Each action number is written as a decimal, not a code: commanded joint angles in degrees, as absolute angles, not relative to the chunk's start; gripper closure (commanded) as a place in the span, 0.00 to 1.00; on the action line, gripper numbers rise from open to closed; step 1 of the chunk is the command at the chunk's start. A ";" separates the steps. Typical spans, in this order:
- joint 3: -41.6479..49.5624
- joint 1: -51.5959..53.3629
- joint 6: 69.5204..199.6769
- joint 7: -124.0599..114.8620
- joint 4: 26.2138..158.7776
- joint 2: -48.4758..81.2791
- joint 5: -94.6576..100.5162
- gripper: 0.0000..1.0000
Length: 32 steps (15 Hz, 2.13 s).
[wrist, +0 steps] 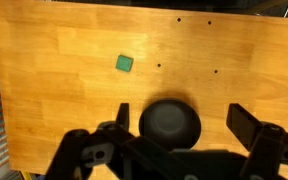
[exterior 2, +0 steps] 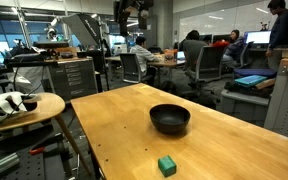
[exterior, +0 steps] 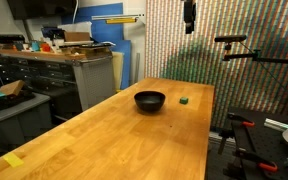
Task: Put the green block in the bowl
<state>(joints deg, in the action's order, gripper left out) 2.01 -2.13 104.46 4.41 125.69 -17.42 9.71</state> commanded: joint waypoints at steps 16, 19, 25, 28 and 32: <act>10.97 -7.07 136.03 13.07 141.08 -9.18 8.20 0.00; 11.86 -7.91 139.67 14.00 141.92 -5.17 6.74 0.00; 12.07 -9.61 144.66 16.51 141.43 3.17 0.15 0.00; 11.48 -10.36 148.66 17.39 141.50 6.50 -0.88 0.00; 10.79 -11.22 153.50 18.67 141.57 10.35 -0.19 0.00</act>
<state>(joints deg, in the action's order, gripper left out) 12.03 -9.59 150.25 16.01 142.21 7.82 0.81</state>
